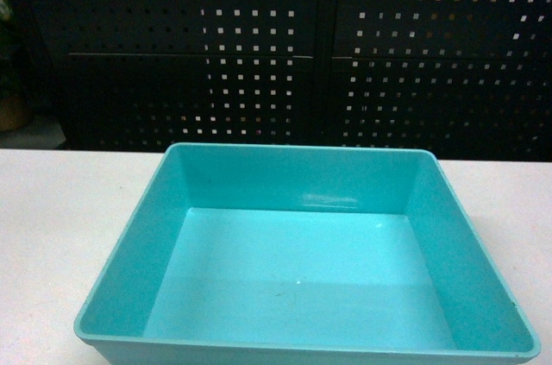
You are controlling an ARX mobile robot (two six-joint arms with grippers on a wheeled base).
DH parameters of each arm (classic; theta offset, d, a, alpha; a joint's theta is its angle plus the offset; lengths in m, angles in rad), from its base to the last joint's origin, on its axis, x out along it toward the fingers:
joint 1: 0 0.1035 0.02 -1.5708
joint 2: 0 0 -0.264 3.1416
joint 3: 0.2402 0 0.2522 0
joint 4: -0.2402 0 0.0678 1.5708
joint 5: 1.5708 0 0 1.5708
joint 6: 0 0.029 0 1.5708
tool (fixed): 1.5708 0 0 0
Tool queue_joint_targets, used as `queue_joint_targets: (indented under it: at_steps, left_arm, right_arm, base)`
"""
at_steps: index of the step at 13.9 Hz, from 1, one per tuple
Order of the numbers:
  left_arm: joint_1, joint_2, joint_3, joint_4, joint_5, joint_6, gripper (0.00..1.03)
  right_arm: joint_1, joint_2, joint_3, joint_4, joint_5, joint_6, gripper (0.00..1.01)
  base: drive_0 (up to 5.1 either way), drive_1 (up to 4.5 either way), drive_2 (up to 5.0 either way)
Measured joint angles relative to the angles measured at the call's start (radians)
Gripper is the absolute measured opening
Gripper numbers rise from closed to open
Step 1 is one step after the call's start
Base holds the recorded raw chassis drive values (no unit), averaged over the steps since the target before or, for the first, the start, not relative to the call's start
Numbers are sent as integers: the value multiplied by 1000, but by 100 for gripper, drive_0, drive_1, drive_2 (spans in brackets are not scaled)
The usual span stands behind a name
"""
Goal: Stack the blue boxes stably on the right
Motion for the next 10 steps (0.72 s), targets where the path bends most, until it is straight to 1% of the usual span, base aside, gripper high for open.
queue_joint_targets:
  at_steps: [6, 7, 8, 9, 10]
  left_arm:
    - [0, 0, 0, 0, 0, 0, 98]
    - [-25, 18, 0, 28, -34, 2, 98]
    - [-103, 112, 4, 149, -72, 4, 98]
    - [-133, 233, 26, 228, -28, 3, 98]
    - [-120, 362, 71, 299, 11, -1, 98]
  right_arm:
    - [0, 0, 0, 0, 0, 0, 98]
    - [-22, 17, 0, 42, -37, 0, 98]
    - [-89, 101, 0, 143, -100, -4, 98]
    - [-136, 193, 1, 203, -152, -4, 98]
    - [-175, 322, 7, 305, -205, -5, 98]
  base:
    - [0, 0, 0]
    - [0, 0, 0]
    - [0, 0, 0]
    - [0, 0, 0]
    - [0, 0, 0]
